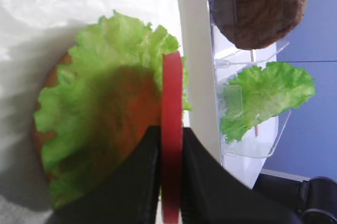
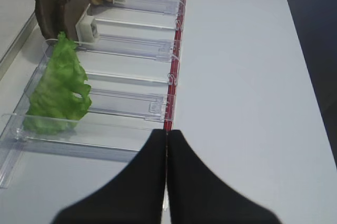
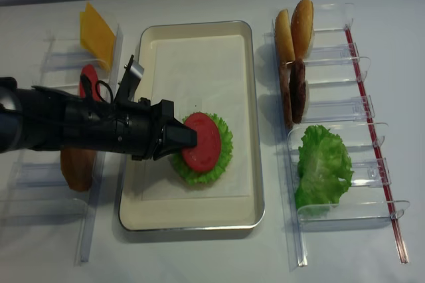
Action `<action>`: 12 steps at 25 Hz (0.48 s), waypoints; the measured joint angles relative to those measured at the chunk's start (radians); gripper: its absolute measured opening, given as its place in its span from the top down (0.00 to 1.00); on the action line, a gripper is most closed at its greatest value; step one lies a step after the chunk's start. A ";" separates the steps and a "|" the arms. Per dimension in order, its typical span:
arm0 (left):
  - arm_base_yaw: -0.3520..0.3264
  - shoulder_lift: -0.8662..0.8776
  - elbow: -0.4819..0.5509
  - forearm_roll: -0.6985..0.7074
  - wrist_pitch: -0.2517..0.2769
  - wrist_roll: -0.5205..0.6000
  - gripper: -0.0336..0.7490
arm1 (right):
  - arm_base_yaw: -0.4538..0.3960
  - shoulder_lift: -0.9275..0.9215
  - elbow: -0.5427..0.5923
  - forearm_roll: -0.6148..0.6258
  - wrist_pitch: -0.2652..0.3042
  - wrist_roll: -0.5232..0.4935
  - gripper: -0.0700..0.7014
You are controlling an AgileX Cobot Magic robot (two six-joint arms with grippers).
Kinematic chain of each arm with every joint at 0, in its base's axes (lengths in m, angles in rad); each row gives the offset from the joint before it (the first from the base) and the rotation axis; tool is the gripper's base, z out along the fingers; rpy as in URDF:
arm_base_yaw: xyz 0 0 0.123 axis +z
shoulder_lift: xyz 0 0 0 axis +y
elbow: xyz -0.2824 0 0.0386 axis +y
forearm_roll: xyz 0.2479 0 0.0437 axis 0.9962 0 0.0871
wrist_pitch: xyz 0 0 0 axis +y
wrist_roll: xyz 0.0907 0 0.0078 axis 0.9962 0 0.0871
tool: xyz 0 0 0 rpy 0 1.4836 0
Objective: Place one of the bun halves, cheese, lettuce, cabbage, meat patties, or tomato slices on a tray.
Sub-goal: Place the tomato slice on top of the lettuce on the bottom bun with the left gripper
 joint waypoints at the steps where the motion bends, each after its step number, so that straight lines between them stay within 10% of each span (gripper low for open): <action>1: 0.000 0.000 0.000 0.000 -0.003 0.000 0.90 | 0.000 0.000 0.000 0.000 0.000 0.000 0.57; 12: 0.000 0.000 0.000 0.002 -0.021 -0.043 0.64 | 0.000 0.000 0.000 0.000 0.000 0.000 0.57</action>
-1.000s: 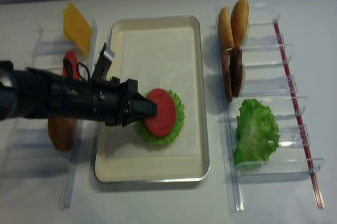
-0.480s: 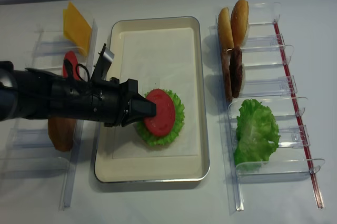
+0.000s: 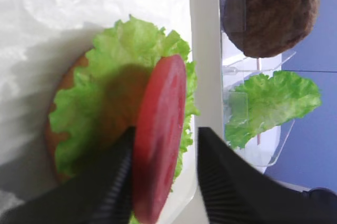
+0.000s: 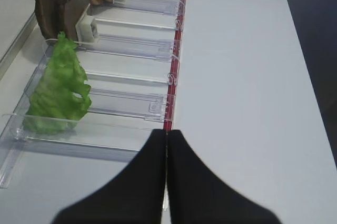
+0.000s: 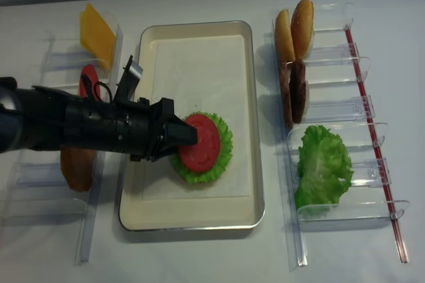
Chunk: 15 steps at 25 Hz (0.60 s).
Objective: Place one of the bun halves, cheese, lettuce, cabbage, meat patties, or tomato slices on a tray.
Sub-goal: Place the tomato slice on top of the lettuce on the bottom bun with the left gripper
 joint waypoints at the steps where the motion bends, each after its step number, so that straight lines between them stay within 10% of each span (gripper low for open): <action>1: 0.000 0.000 0.000 0.000 0.000 -0.010 0.59 | 0.000 0.000 0.000 0.000 0.000 0.000 0.57; 15: 0.000 0.000 -0.072 0.156 0.021 -0.200 0.47 | 0.000 0.000 0.000 0.000 0.000 0.000 0.57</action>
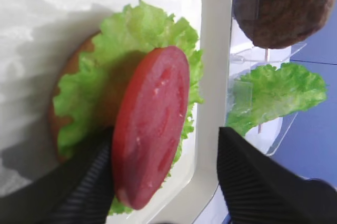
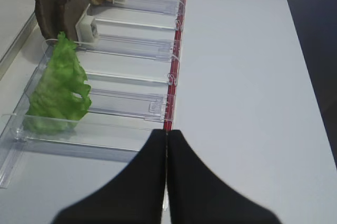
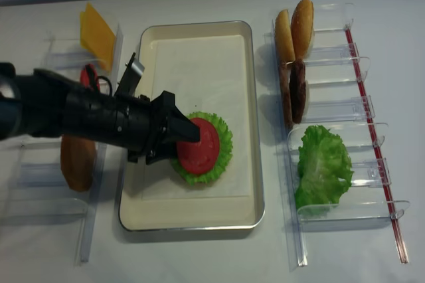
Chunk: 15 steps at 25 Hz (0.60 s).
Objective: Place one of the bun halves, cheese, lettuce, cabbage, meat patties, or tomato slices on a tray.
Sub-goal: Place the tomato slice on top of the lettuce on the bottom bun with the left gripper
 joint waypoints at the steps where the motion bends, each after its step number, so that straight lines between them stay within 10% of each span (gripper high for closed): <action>1: 0.000 0.000 -0.011 0.016 0.002 -0.014 0.47 | 0.000 0.000 0.000 0.000 0.000 0.000 0.57; 15: -0.050 0.001 -0.091 0.131 -0.036 -0.161 0.46 | 0.000 0.000 0.000 0.000 0.000 0.000 0.57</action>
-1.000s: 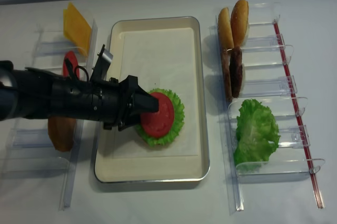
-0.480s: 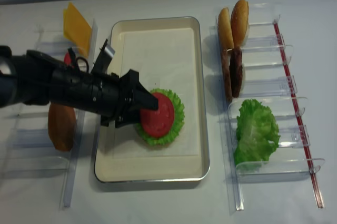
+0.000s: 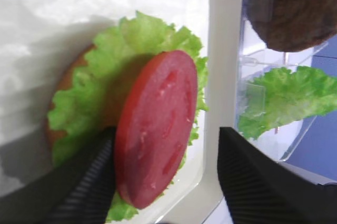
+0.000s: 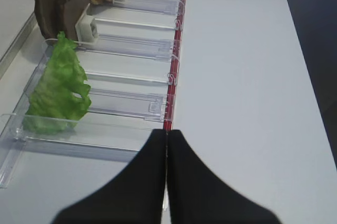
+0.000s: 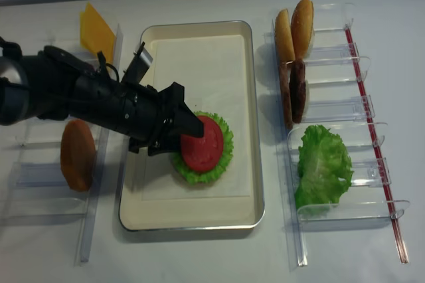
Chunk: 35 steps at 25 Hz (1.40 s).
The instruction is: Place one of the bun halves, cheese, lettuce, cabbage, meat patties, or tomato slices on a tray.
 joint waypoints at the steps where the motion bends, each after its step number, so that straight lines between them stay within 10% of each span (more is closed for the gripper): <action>1: 0.000 0.000 -0.002 0.011 -0.002 -0.011 0.46 | 0.000 0.000 0.000 0.000 0.000 0.000 0.57; 21: 0.000 0.006 -0.147 0.256 0.052 -0.198 0.46 | 0.000 0.000 0.000 0.000 0.000 0.000 0.57; 35: 0.000 -0.004 -0.577 0.912 0.235 -0.604 0.46 | 0.000 0.000 0.000 0.000 0.000 0.000 0.57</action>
